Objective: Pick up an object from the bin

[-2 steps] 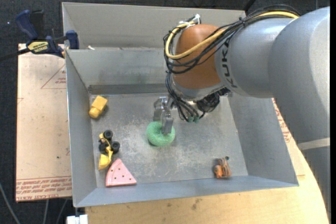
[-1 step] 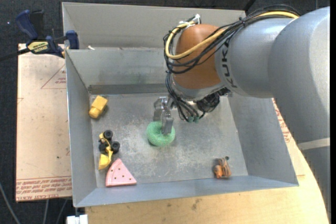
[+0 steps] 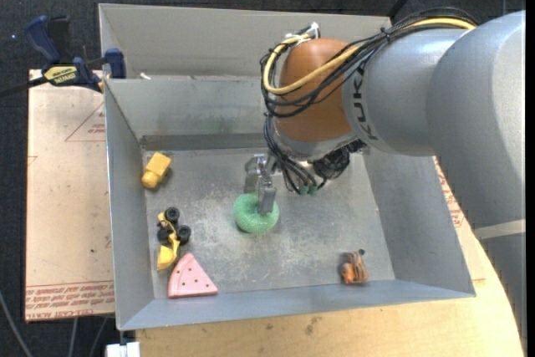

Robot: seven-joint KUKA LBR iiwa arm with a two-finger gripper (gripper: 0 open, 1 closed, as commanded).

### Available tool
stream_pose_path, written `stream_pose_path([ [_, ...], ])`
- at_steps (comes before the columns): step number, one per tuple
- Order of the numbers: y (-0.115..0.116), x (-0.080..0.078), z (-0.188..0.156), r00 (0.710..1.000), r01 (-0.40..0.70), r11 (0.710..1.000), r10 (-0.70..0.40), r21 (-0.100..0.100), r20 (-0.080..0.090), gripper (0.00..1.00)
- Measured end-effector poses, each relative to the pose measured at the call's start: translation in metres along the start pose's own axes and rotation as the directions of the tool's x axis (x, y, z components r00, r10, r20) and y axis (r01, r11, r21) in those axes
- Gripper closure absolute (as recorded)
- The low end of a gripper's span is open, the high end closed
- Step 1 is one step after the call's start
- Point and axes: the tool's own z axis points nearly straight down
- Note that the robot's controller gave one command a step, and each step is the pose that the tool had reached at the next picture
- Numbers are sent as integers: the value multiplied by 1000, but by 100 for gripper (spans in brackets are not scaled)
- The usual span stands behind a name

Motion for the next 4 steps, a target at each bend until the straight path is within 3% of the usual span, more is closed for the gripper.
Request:
stream_pose_path([
  [3,-9,-6,14,1000,2,1000,-2,-5,5,100],
  [4,-68,-15,-66,862,507,862,-507,2,2,100],
])
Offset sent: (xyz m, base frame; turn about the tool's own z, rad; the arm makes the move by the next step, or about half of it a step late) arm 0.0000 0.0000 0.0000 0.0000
